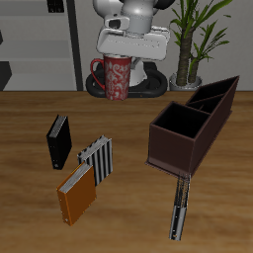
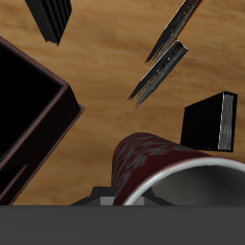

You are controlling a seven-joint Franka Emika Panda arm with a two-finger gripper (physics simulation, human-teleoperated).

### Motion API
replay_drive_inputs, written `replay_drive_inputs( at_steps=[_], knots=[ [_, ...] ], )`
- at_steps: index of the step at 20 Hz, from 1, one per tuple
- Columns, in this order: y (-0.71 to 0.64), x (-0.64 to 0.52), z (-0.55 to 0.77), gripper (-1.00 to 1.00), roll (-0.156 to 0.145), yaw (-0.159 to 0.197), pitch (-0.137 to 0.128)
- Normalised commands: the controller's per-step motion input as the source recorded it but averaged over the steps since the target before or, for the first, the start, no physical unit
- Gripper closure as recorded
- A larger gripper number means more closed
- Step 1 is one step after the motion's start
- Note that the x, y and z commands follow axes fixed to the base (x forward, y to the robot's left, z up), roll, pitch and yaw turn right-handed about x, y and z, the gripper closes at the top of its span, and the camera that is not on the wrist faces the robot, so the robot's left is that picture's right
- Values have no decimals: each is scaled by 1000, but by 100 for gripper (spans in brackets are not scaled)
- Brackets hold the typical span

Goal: Place the red mug into the left desk caddy's right compartment and place the left striped book into the left desk caddy's back compartment

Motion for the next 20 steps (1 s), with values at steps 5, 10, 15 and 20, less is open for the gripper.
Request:
replay_drive_inputs(
  at_steps=[5, 10, 15, 20],
  knots=[
    [359, 112, 231, 100, -4, -43, -7],
    [628, 73, 196, 100, 4, -31, -4],
    [389, 130, 215, 100, 20, -24, 6],
    [281, 224, 118, 100, -28, -24, 12]
  ],
)
